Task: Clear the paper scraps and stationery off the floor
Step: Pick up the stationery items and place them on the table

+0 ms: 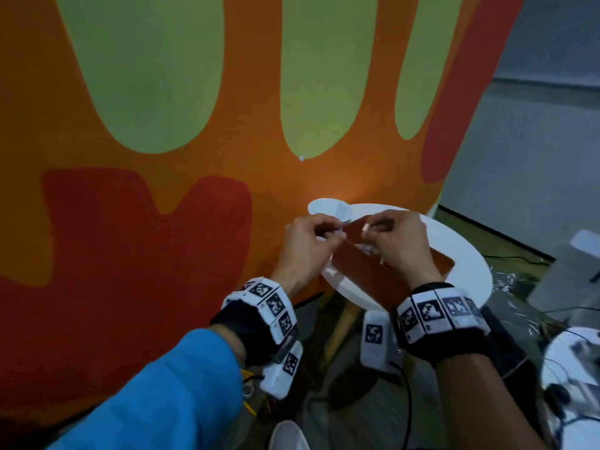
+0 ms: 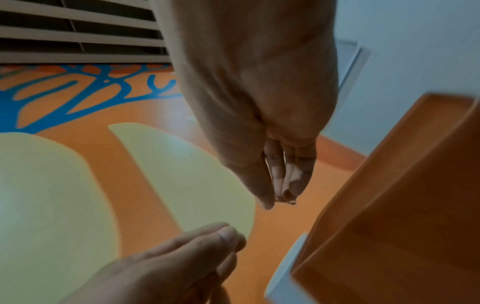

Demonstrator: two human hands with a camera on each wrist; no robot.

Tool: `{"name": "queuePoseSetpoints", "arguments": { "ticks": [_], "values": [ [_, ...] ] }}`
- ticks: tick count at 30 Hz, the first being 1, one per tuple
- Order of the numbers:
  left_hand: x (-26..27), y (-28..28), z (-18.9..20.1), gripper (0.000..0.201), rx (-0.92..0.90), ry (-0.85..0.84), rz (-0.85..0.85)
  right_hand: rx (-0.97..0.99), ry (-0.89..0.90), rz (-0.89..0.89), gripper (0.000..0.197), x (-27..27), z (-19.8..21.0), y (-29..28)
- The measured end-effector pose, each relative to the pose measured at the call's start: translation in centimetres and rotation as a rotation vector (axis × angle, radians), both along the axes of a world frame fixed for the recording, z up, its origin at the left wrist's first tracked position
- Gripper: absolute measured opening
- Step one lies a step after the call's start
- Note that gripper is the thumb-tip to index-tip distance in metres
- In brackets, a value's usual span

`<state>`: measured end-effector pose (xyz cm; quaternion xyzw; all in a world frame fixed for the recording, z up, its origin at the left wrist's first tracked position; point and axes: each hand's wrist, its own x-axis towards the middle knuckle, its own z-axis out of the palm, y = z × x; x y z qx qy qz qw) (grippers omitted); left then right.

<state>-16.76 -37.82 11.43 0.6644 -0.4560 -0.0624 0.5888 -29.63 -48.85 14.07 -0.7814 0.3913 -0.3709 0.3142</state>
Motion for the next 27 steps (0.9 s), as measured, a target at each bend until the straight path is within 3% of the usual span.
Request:
{"name": "queuePoseSetpoints", "arguments": {
  "ticks": [5,8,10,14,18,23,27],
  "values": [
    [-0.7,-6.2,0.2,0.018,0.161,-0.120,-0.093,0.003,0.069,-0.119,0.017,-1.9,-0.9,-2.8],
    [-0.3,-7.2,-0.1,0.029,0.291,-0.230,-0.112,0.036,0.138,-0.097,0.027,-2.1,-1.4,-3.6],
    [0.6,-6.6,-0.3,0.028,0.295,-0.218,-0.094,0.034,0.125,-0.068,0.026,-1.9,-1.3,-3.6],
    [2.7,-3.5,-0.2,0.018,0.253,-0.150,-0.037,0.021,0.060,0.075,0.020,-0.6,-0.4,-2.0],
    [5.4,1.3,-0.8,0.013,0.232,-0.073,0.062,0.035,0.123,0.292,0.022,2.0,-1.0,1.0],
    [8.0,7.9,-3.8,0.008,0.305,0.004,0.133,0.072,0.356,0.496,0.023,5.5,-3.1,4.9],
    [9.7,14.6,-10.2,0.006,0.532,0.035,0.179,0.102,0.635,0.675,0.018,8.8,-7.7,9.4]
  ]
}}
